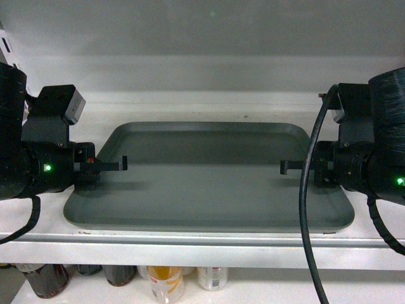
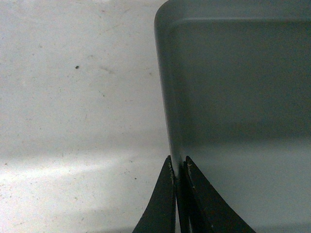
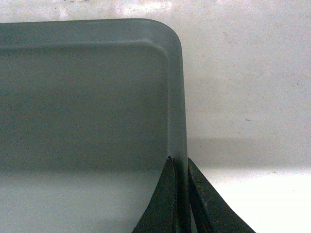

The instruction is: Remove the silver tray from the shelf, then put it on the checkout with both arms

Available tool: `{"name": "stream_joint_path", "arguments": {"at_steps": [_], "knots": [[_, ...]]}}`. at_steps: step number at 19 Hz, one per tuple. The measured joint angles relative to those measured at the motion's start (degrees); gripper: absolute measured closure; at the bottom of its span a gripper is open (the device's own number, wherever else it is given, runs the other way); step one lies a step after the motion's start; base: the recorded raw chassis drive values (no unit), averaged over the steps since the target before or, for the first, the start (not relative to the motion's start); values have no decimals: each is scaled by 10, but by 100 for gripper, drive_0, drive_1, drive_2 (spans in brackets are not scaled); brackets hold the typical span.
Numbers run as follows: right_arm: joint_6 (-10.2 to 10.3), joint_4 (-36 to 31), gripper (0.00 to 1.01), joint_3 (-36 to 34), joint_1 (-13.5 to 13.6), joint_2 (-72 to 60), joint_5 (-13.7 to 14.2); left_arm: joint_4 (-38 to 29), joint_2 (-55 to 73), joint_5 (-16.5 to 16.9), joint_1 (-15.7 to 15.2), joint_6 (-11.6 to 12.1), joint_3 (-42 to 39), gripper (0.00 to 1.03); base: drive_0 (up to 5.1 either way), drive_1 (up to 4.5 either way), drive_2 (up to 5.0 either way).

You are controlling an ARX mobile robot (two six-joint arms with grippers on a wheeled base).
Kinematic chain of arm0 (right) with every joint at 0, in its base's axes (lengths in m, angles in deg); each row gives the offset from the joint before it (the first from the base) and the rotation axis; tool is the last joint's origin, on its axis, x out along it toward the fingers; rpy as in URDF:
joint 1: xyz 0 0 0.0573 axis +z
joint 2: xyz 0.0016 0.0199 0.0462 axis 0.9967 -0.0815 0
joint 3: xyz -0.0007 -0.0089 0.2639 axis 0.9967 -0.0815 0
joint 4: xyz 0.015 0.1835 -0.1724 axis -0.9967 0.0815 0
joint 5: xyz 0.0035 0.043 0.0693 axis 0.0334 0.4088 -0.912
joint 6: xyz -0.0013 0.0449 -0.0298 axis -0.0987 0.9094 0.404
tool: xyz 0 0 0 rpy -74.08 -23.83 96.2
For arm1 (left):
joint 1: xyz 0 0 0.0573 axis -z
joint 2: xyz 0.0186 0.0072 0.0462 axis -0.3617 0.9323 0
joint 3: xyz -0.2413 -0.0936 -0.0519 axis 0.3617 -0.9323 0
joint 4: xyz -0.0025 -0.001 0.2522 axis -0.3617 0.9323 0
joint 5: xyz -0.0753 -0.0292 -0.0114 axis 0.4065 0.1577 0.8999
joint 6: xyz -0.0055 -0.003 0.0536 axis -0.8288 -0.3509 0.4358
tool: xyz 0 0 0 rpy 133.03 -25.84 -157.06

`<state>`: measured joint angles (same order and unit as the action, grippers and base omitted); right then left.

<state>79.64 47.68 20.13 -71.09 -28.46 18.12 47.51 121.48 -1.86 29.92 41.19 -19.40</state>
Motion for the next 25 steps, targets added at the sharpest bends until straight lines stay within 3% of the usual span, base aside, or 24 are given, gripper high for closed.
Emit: {"name": "stream_joint_path", "arguments": {"at_steps": [9,18,25], "knots": [[-5,14,98,-33,-13,36,12,11,-13,-8,31,-10,-7,100,0,0,0],[-12,36,98,-41,-15,83,11,40,-73,-17,35,-9,-22,100,0,0,0],[-21,79,98,-42,-10,136,12,72,-131,-34,35,9,-33,100,0,0,0]]}}
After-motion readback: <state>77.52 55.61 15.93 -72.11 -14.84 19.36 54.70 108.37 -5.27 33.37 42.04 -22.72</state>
